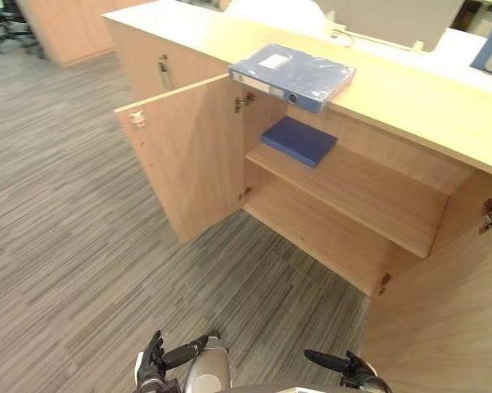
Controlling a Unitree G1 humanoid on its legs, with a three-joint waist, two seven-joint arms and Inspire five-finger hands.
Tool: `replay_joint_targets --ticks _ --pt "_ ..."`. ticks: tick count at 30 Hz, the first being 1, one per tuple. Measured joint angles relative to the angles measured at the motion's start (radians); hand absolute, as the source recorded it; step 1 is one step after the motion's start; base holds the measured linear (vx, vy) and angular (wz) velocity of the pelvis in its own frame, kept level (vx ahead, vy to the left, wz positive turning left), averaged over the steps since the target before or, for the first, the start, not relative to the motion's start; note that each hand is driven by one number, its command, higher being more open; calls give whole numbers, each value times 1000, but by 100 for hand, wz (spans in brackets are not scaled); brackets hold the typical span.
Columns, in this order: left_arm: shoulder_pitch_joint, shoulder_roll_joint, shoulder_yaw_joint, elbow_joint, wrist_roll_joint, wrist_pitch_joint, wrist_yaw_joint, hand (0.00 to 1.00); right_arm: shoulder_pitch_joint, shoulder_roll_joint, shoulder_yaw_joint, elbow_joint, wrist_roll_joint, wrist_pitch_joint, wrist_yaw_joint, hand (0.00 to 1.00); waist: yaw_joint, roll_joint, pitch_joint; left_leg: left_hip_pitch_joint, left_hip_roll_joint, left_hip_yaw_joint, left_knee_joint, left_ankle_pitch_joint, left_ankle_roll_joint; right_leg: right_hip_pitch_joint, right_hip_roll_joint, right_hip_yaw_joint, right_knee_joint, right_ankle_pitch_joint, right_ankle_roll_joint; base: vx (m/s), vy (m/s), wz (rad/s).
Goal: Walk over to the cabinet, pick up the folder, carry it to the office cabinet, place the folder inside the office cabinet, then close the office cabinet door
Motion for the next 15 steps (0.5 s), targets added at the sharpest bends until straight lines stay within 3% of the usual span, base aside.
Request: replay_joint_targets --ticks 1,4,6,7,9,11,13,15 --pt "6 -11 4 2 -8 2 0 100 5 -2 -2 -6 -1 -1 2 100 11 7 -7 3 0 0 34 107 -18 17 -13 40 5 -24 37 546 409 -96" --pt "-21 11 15 5 -20 2 10 100 1 43 11 -42 0 -5 11 100 14 -44 -27 0 -31 93 90 43 27 -19 -93 78 50 -15 104 373 310 -81" --pt "-28 0 17 5 -20 2 19 100 -6 59 14 -59 2 -13 27 100 14 -41 -45 29 -49 187 124 -30 76 -67 -158 112 138 1 128 287 337 -105" --pt "-28 -1 16 6 -20 2 22 100 -9 59 14 -59 2 -13 30 100 14 -38 -47 44 -56 213 121 -41 86 -91 -177 118 189 3 126 180 313 -92" --pt "-27 -4 -4 12 -19 8 24 100 -6 59 12 -57 2 -9 33 100 4 -27 -51 111 -85 274 92 -61 121 -176 -246 106 403 33 83 162 310 -68" --pt "-28 12 -48 30 -3 12 21 100 -7 40 9 -61 1 -12 35 100 -20 -7 -55 227 -108 338 13 -61 155 -233 -362 -22 603 130 -28 181 288 -60" --pt "-28 35 -57 50 48 11 15 100 -15 38 9 -54 0 -16 37 100 -33 -7 -59 304 -111 368 -57 -51 169 -248 -418 -142 663 130 -43 147 160 -50" --pt "-44 59 -64 74 89 12 11 100 -18 45 11 -57 0 -24 45 100 -60 -9 -61 346 -103 374 -110 -36 168 -272 -388 -186 638 93 -5 103 37 -25"
